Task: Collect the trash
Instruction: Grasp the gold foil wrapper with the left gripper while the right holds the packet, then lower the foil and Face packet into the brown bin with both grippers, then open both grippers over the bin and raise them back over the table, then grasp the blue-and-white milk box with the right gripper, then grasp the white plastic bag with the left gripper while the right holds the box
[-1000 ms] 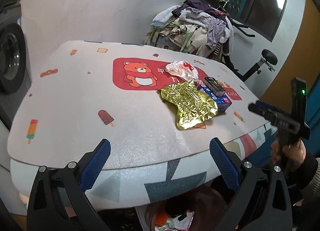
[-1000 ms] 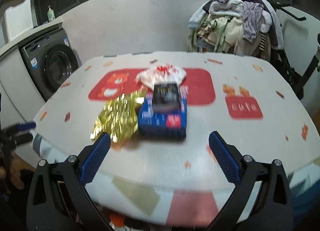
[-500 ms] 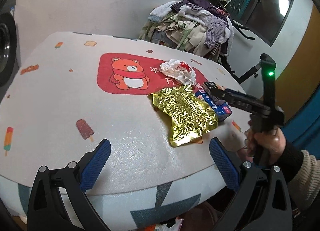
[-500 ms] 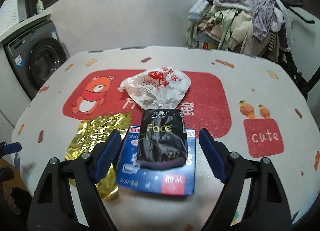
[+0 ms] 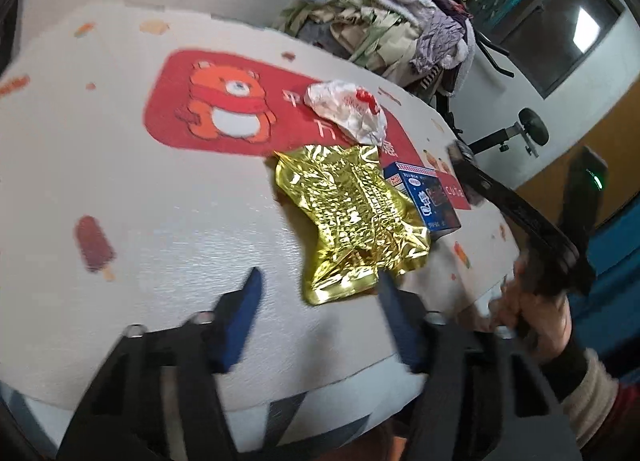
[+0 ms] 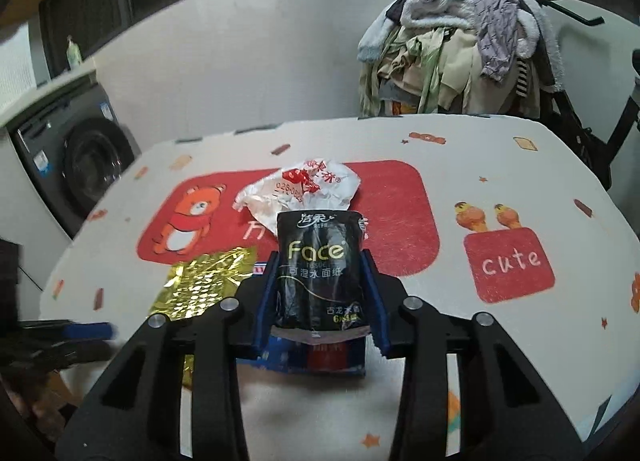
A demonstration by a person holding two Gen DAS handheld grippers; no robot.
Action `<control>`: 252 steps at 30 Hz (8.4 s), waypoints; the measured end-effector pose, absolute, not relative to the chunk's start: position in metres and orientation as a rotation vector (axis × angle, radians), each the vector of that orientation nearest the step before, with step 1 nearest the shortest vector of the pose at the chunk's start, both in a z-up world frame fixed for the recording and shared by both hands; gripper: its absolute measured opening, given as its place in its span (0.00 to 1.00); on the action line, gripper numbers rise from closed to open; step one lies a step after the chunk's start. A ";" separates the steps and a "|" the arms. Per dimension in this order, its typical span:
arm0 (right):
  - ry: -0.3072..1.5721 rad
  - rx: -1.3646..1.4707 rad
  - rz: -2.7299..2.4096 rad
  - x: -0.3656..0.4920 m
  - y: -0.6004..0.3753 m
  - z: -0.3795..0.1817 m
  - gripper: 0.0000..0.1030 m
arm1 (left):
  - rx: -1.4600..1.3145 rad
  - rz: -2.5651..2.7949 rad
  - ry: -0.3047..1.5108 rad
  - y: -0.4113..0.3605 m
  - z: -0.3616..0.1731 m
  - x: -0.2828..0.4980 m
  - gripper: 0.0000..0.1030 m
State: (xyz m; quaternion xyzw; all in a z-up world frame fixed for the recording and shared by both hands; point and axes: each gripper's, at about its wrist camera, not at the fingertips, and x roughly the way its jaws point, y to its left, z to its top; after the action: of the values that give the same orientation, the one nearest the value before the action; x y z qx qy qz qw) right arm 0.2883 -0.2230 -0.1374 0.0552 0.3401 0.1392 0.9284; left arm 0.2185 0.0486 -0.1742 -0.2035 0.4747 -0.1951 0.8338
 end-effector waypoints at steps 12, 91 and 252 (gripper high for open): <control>0.653 0.105 0.286 0.240 -0.233 -0.131 0.39 | -0.626 -0.387 1.113 0.044 -0.203 0.268 0.16; 0.857 -0.024 0.427 0.085 -0.202 -0.171 0.40 | 0.034 -0.444 0.819 0.023 -0.144 0.018 0.89; 0.730 -0.036 0.183 0.320 -0.239 -0.179 0.79 | -0.040 -0.404 0.932 -0.031 -0.162 0.408 0.26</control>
State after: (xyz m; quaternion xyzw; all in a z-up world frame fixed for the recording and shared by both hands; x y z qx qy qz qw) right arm 0.3203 -0.2393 -0.1792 -0.0175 0.3563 0.0895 0.9299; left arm 0.4080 -0.0309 -0.1621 -0.0193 0.4462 -0.1936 0.8735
